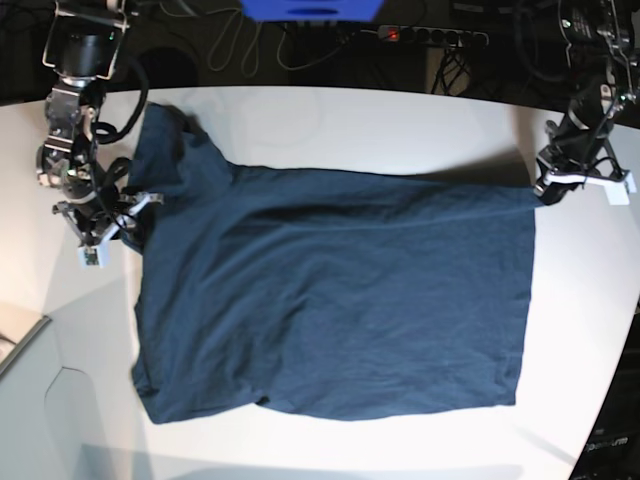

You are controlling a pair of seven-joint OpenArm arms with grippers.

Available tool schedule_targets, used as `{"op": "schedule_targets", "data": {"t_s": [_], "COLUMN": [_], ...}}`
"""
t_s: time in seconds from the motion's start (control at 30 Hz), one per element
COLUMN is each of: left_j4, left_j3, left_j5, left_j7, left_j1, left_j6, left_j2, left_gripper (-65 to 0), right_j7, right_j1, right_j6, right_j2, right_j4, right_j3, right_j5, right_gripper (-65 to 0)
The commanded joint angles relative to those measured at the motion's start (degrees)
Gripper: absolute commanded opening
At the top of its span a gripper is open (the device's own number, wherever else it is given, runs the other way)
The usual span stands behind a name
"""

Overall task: Layout the t-shirt on the table in an organized manner, then fold the t-shirt properly
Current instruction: 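Lay the shirt down flat with both grippers, pulling it open, then pull the held shirt edge taut between both grippers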

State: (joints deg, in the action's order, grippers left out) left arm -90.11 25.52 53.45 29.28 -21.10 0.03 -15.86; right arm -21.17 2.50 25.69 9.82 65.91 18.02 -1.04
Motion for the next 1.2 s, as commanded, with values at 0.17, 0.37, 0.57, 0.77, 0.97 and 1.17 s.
{"op": "schedule_targets", "data": {"t_s": [0.17,0.37,0.57,0.77,0.97,1.17], "left_j4": [-1.02,-1.02,-1.02,-1.02,-1.02,-1.02], "left_j3": [0.46,0.46,0.46,0.28,0.11,0.20], "left_j5": [0.66,0.75,0.75,0.75,0.75,0.75], "left_j7": [-1.19,-1.19,-1.19,-1.19,-1.01,-0.93], "left_j1": [0.05,0.05,0.05,0.05,-0.48,-1.36], "left_j6": [-0.34,-0.34,-0.34,-0.34,-0.34,-0.34], "left_j2": [-0.71,-0.71,-0.27,0.78,0.87,1.92], "left_gripper": [-65.0,-65.0,-65.0,-65.0,-65.0,-65.0], "right_j7": [1.17,1.26,1.26,0.90,0.73,0.82], "right_j1": [-1.93,-5.45,-10.11,-10.90,-11.07,-12.92], "right_j6": [0.29,0.29,0.29,0.29,0.29,0.20], "right_j2": [0.77,1.91,1.91,0.24,0.33,-0.55], "right_j4": [1.30,2.62,9.65,10.97,10.97,16.77], "right_j3": [0.40,8.48,12.79,12.53,10.51,14.02], "right_j5": [0.73,0.82,0.91,0.73,0.64,0.73], "right_gripper": [-65.0,-65.0,-65.0,-65.0,-50.9,-31.1]}}
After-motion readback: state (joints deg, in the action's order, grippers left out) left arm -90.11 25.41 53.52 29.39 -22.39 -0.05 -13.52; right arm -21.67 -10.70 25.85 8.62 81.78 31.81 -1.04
